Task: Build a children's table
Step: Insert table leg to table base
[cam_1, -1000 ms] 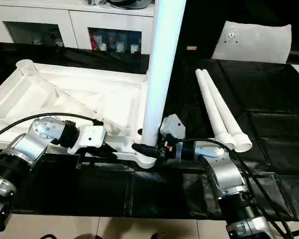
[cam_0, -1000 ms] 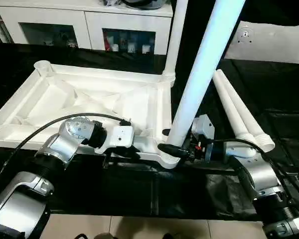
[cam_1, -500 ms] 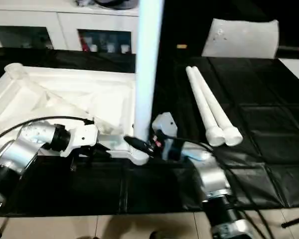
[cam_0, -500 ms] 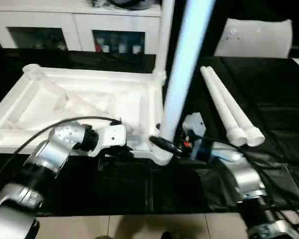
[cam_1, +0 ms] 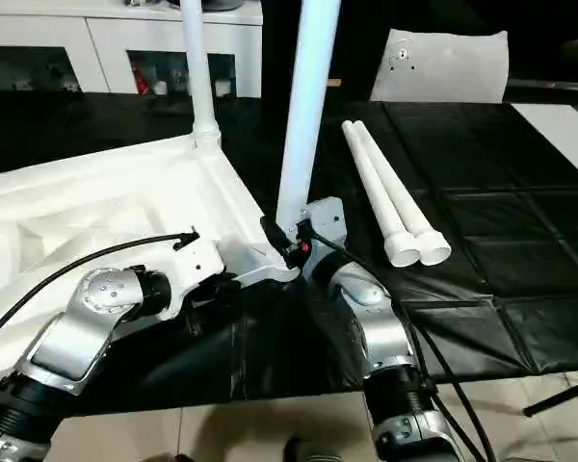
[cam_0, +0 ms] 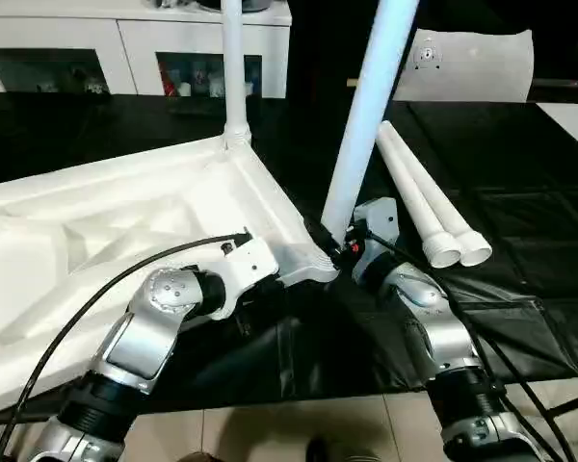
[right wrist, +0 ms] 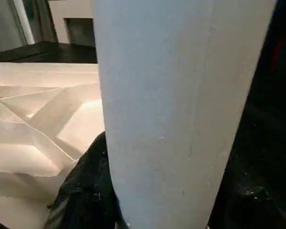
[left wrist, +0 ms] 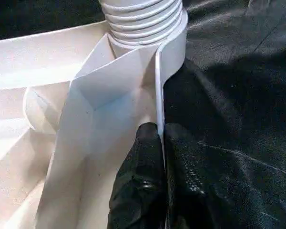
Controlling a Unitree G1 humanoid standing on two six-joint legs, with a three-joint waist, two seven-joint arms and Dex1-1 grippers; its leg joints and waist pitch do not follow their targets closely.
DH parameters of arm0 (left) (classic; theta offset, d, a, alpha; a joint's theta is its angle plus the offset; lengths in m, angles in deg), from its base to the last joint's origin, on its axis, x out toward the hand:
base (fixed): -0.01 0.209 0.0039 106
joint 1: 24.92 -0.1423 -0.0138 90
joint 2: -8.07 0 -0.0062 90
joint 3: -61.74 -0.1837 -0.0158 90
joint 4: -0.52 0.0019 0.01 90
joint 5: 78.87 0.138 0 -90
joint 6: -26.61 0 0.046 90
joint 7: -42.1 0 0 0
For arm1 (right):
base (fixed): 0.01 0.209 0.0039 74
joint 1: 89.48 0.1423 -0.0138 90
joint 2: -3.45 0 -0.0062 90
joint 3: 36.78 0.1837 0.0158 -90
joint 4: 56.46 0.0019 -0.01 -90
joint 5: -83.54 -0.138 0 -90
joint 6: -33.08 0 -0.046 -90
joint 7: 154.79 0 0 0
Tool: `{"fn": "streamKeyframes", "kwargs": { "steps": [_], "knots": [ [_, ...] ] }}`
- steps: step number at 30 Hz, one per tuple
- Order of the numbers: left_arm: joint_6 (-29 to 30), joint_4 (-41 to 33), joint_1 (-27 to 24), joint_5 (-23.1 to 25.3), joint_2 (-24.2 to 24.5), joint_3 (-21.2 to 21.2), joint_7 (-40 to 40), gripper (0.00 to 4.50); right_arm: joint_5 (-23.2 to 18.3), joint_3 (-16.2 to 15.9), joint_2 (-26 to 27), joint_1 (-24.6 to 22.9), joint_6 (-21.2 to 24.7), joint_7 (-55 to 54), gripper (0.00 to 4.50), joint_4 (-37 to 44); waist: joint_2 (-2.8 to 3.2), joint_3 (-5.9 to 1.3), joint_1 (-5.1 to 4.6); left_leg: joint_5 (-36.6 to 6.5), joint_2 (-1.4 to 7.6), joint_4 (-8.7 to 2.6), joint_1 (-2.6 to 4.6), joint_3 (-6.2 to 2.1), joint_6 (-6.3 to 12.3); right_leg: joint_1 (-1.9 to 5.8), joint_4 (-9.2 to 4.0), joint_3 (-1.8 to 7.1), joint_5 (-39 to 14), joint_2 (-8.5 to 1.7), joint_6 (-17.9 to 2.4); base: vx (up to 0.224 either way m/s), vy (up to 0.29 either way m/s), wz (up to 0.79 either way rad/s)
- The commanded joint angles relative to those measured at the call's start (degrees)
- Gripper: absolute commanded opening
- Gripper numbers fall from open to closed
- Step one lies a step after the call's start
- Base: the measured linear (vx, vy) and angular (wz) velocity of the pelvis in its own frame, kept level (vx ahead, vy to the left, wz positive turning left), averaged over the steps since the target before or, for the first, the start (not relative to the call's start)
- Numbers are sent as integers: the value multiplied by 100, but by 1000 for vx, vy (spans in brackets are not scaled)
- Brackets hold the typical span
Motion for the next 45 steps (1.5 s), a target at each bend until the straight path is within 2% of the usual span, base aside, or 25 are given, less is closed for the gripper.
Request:
{"fn": "streamKeyframes", "kwargs": {
  "steps": [1, 5, 6, 10, 11, 12, 16, 17, 19, 21, 23, 25, 27, 30, 32, 33, 35, 37, 38, 40, 43, 45],
  "knots": [
    [162, 43, 53, 131, 67, -189, 163, 0, 161, -100, 44, -211, 299, -57, 190, -569, 79, -158, -43, -3010, 228, -469, 62, -208, 46, 26, -619, 168, -4016, -445, -281, 0, 0, 0],
    [74, 188, 125, 135, 138, -186, 140, 0, 82, -7, 69, -197, 444, -129, 190, -598, 87, -179, -40, -2922, 260, -510, 29, -202, 36, 66, -569, 183, -3417, -442, -481, 0, 0, 0],
    [0, 287, 178, 121, 159, -187, 116, 0, -7, 46, 84, -174, 546, -81, 190, -640, 100, -184, -25, -2951, 258, -496, 65, -182, 28, 34, -566, 199, -3341, -436, -538, 0, 0, 0],
    [-150, 379, 213, 85, 166, -196, 45, 0, -82, 82, 80, -141, 595, -4, 190, -711, 85, -174, -19, -2985, 244, -489, 67, -175, 41, 32, -585, 191, -3473, -443, -523, 0, 0, 0],
    [-175, 448, 240, 115, 168, -184, 178, 0, -170, 112, 91, -128, 641, 93, 246, -740, 113, -180, -12, -2980, 243, -482, 80, -177, 35, 33, -586, 190, -3509, -448, -515, 0, 0, 0],
    [-178, 471, 251, 107, 160, -165, 216, 0, -174, 116, 91, -126, 639, 93, 246, -743, 93, -178, -12, -2974, 244, -479, 78, -175, 45, 33, -601, 187, -3545, -449, -502, 0, 0, 0],
    [-198, 723, 412, -46, 128, -28, 233, 0, -106, 114, 47, -120, 621, 32, 285, -729, 99, -220, 18, -2764, 248, -469, 68, -153, 56, 54, -570, 199, -3273, -442, -613, 0, 0, 0],
    [-262, 793, 453, -79, 149, -17, 178, 0, -27, 75, 6, -121, 573, 39, 303, -725, 106, -214, 33, -2733, 254, -467, 76, -143, 56, 45, -560, 205, -3182, -439, -655, 0, 0, 0],
    [-405, 960, 550, -122, 181, 17, 118, 0, 170, -27, -95, -132, 470, -7, 307, -723, 112, -215, 30, -2692, 241, -465, 53, -134, 62, 60, -560, 195, -3185, -433, -672, 0, 0, 0],
    [-527, 1068, 632, -177, 212, 28, 21, 0, -53, 35, -111, -222, 711, 251, 324, -575, 127, -229, 41, -2660, 229, -443, 73, -134, 84, 70, -578, 197, -3295, -444, -646, 0, 0, 0],
    [-648, 1158, 686, -209, 245, 25, -56, 0, -109, 51, -173, -340, 760, 336, 351, -416, 130, -234, 29, -2647, 246, -465, 35, -156, 85, 108, -570, 174, -3328, -450, -617, 0, 0, 0],
    [-732, 1239, 727, -229, 268, 19, -102, 0, -182, 74, -221, -433, 820, 417, 364, -265, 117, -241, 44, -2540, 237, -449, 28, -133, 127, 111, -583, 186, -3262, -458, -631, 0, 0, 0],
    [-869, 1368, 789, -285, 303, -19, -155, 0, -219, 86, -277, -524, 823, 471, 387, -112, 157, -243, 40, -2533, 241, -446, 39, -138, 130, 108, -585, 167, -3287, -454, -653, 0, 0, 0],
    [-1176, 1641, 897, -349, 372, -100, -373, 0, -385, 79, -529, -822, 1239, 753, 408, 423, 140, -234, 66, -2521, 224, -424, 65, -125, 165, 107, -624, 151, -3480, -456, -559, 0, 0, 0],
    [-1386, 1825, 978, -376, 406, -156, -545, 0, -483, 109, -727, -992, 1177, 1037, 420, 696, 169, -235, 71, -2495, 228, -416, 52, -124, 178, 125, -644, 125, -3536, -464, -538, 0, 0, 0],
    [-1465, 1912, 1020, -393, 420, -177, -634, 0, -534, 136, -815, -1051, 1150, 1165, 438, 817, 170, -239, 75, -2440, 231, -408, 47, -124, 191, 129, -641, 118, -3496, -472, -556, 0, 0, 0],
    [-1609, 2039, 1087, -392, 468, -235, -776, 0, -663, 208, -942, -1116, 1193, 1327, 447, 1023, 157, -236, 84, -2345, 228, -409, 31, -120, 216, 149, -636, 102, -3461, -469, -577, 0, 0, 0],
    [-1789, 2168, 1156, -384, 520, -309, -932, 0, -772, 272, -1118, -1160, 1203, 1507, 447, 1235, 152, -244, 102, -2141, 227, -408, 6, -111, 256, 177, -605, 113, -3322, -473, -601, 0, 0, 0],
    [-1881, 2234, 1187, -386, 536, -338, -994, 0, -803, 293, -1186, -1179, 1226, 1562, 447, 1325, 162, -245, 113, -2088, 237, -406, 16, -109, 258, 171, -591, 124, -3262, -473, -621, 0, 0, 0],
    [-2119, 2382, 1266, -443, 571, -403, -1255, 0, -863, 316, -1414, -1200, 1305, 1781, 447, 1558, 192, -262, 168, -1829, 260, -408, 25, -73, 289, 186, -539, 155, -2829, -460, -772, 0, 0, 0],
    [-2464, 2548, 1352, -547, 608, -488, -1692, 0, -834, 289, -1672, -1146, 1287, 2035, 447, 1661, 185, -292, 213, -1619, 252, -396, 10, -45, 318, 217, -497, 169, -2456, -459, -891, 0, 0, 0],
    [-2614, 2639, 1398, -615, 619, -533, -1953, 0, -834, 249, -1787, -1095, 1283, 2191, 447, 1698, 186, -324, 265, -1485, 271, -369, 41, -9, 320, 208, -424, 198, -1983, -448, -1058, 0, 0, 0]
  ]
}}
